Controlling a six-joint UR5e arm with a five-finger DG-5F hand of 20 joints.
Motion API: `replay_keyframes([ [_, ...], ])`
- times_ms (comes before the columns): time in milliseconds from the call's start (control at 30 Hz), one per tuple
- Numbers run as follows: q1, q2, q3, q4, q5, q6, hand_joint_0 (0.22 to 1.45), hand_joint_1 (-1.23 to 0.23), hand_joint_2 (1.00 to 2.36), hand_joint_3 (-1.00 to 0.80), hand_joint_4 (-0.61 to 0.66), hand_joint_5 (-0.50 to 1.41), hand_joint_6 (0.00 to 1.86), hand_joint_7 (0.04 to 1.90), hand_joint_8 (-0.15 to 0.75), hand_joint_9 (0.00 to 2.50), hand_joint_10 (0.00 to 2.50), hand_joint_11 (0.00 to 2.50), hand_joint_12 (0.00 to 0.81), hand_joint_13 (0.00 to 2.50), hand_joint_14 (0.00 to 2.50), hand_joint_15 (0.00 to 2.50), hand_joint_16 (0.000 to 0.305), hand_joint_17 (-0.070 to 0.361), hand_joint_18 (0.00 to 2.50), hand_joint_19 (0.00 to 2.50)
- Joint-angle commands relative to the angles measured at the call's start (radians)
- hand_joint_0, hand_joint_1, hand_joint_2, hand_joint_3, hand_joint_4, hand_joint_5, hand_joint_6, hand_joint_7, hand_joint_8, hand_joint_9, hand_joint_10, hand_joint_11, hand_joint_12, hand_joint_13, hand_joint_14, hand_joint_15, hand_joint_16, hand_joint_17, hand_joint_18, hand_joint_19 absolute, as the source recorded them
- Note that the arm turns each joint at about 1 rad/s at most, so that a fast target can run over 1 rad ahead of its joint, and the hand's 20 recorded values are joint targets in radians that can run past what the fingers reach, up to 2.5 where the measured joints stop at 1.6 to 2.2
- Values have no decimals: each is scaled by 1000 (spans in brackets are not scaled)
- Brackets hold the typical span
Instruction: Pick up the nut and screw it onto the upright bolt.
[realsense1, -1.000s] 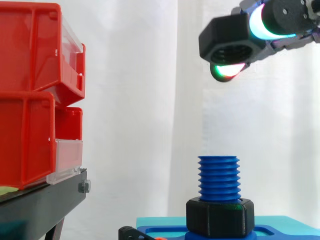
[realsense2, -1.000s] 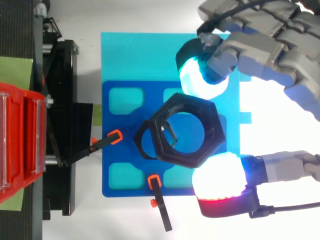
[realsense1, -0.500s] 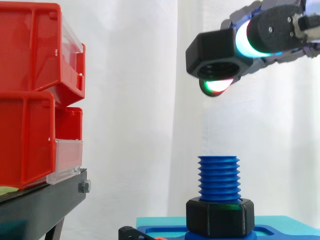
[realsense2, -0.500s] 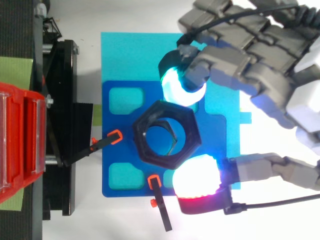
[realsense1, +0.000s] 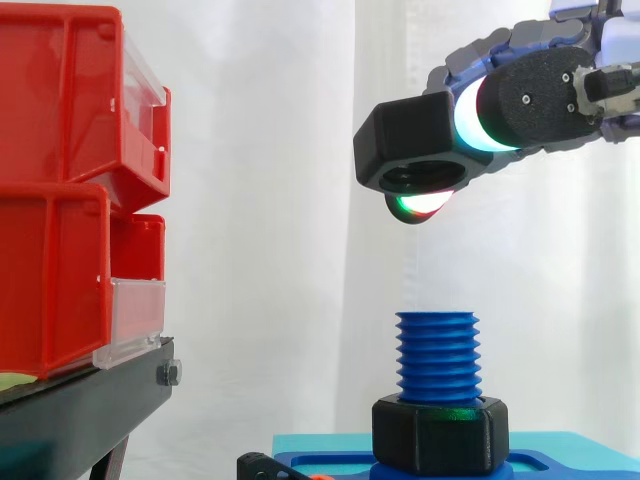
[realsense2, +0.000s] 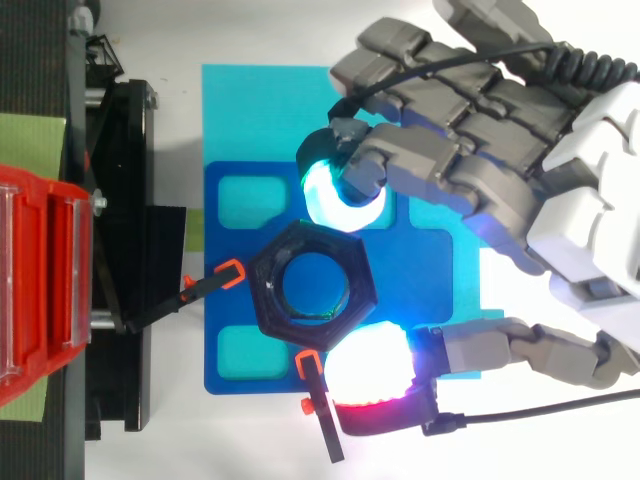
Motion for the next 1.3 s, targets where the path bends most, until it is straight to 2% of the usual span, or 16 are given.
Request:
replay_keyframes([
  [0,2,-3,0,-1,-3,0,539,-572,1000,-500,240,-214,731,1115,314,490,5,165,321,344,0,0,35,79,163,0],
  [133,3,-22,0,-6,-13,6,540,-572,1000,-500,243,-214,730,1117,314,489,5,164,321,344,0,0,35,79,160,0],
  [267,3,-39,0,-3,-19,40,539,-573,1000,-500,242,-214,730,1121,315,488,5,163,321,343,0,0,35,79,160,0],
  [800,3,-37,0,-14,-20,46,539,-572,1000,-500,243,-214,728,1125,316,489,5,171,321,344,0,0,35,79,162,0],
  [1000,5,-39,-2,-29,-39,45,540,-573,1000,-500,243,-214,728,1126,316,493,5,165,320,343,0,0,35,79,162,0],
  [1267,-14,-39,-2,-63,-80,45,539,-577,1000,-500,243,-214,728,1118,315,491,6,164,320,342,0,0,35,79,158,0],
])
